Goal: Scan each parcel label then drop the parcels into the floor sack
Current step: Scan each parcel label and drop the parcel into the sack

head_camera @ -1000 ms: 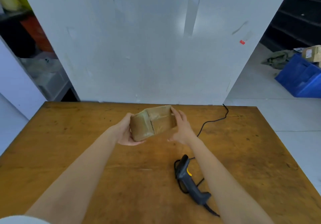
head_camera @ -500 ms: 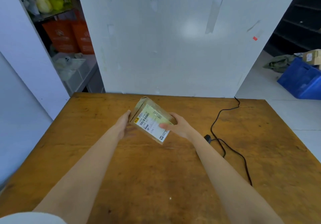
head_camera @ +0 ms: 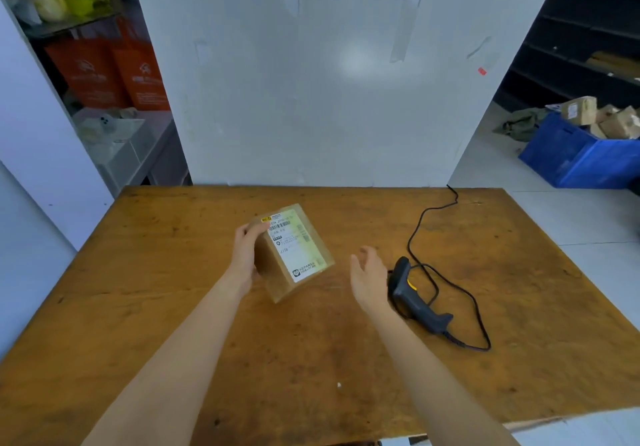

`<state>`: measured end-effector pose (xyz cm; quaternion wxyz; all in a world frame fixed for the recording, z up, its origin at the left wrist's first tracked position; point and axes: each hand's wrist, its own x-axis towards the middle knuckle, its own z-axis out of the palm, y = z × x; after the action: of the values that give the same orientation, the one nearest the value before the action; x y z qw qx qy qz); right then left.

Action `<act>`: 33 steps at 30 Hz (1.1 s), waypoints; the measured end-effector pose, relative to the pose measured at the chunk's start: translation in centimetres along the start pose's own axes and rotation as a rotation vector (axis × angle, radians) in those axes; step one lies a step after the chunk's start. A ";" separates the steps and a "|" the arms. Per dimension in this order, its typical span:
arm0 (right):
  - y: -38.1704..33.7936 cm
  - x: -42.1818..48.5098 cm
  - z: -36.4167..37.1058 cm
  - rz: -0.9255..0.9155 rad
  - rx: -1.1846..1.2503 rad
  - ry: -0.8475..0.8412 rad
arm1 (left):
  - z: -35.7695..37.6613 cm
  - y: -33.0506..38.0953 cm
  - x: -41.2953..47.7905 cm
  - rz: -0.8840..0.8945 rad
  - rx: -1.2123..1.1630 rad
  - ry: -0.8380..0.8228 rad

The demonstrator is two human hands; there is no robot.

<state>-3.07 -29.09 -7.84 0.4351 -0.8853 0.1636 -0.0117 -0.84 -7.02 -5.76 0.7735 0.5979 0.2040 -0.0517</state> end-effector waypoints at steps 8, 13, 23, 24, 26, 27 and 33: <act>9.5 0.8 -4.8 0.335 -0.583 -0.027 | 0.9 -1.5 -0.8 0.017 -0.021 -0.043; 11.3 1.1 -5.2 0.230 -0.683 -0.022 | 0.5 -0.9 -1.2 0.019 -0.020 -0.047; 4.5 -3.0 -3.6 0.069 0.049 -0.203 | -0.8 -0.6 -0.7 0.037 -0.090 0.014; 2.9 -4.2 -3.9 0.047 0.178 -0.242 | -1.0 -0.7 -0.7 0.033 -0.106 0.021; 0.1 -6.8 -4.9 -0.055 0.365 -0.348 | -1.4 -0.9 -0.7 0.026 -0.134 0.025; -0.9 -8.1 -5.3 -0.126 0.406 -0.400 | -1.5 -1.0 -0.7 0.025 -0.142 0.018; -4.7 -14.2 -5.0 -0.330 0.438 -0.580 | -1.8 -1.5 -1.0 0.024 -0.169 -0.050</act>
<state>-16.02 -26.00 0.63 0.6341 -0.7525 -0.1166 0.1343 -2.71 -5.95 -7.11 0.8265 0.5316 0.1808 -0.0399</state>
